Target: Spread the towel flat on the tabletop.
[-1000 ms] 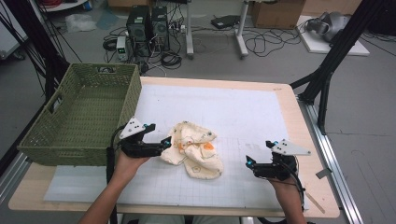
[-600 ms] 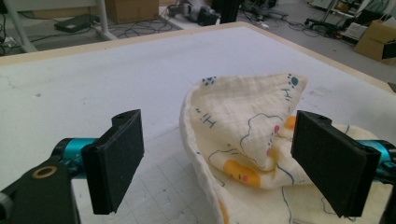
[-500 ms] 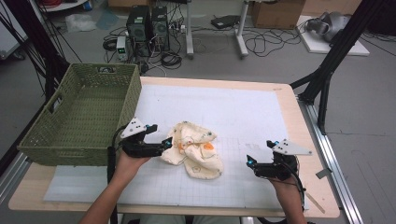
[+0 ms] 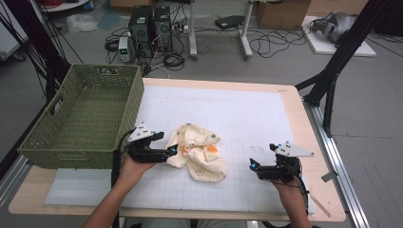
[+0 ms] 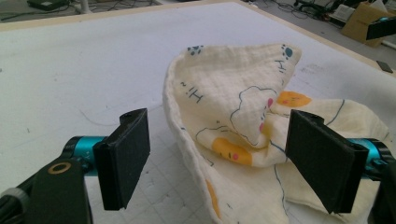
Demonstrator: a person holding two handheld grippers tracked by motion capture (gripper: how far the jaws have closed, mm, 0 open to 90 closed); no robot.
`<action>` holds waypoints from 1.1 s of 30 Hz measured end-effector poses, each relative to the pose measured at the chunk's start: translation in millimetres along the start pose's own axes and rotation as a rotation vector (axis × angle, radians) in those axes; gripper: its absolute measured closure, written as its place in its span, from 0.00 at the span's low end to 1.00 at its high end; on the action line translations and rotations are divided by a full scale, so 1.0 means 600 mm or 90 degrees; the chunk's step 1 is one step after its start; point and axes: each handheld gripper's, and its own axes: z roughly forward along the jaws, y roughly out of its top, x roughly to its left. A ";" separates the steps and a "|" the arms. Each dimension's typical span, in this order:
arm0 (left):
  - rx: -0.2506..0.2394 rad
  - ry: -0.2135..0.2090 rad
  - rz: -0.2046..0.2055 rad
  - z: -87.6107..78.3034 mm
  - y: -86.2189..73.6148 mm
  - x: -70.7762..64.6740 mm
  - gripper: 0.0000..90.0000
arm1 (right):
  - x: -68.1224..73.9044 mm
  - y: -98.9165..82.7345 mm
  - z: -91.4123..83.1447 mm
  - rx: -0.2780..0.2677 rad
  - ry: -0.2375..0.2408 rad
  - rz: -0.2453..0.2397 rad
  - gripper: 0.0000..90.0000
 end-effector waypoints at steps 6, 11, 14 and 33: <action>0.023 -0.006 0.000 0.012 -0.009 -0.003 0.28 | 0.004 0.000 0.002 0.002 0.000 -0.001 0.06; 0.070 0.014 0.019 0.023 -0.016 -0.004 0.29 | 0.007 0.002 0.009 0.003 -0.001 -0.006 0.06; 0.100 0.028 0.032 0.030 -0.021 -0.003 0.38 | 0.010 0.003 0.014 0.011 0.005 -0.005 0.06; 0.075 0.109 0.019 0.007 -0.021 0.019 0.96 | 0.037 0.047 0.111 0.069 0.113 -0.073 0.53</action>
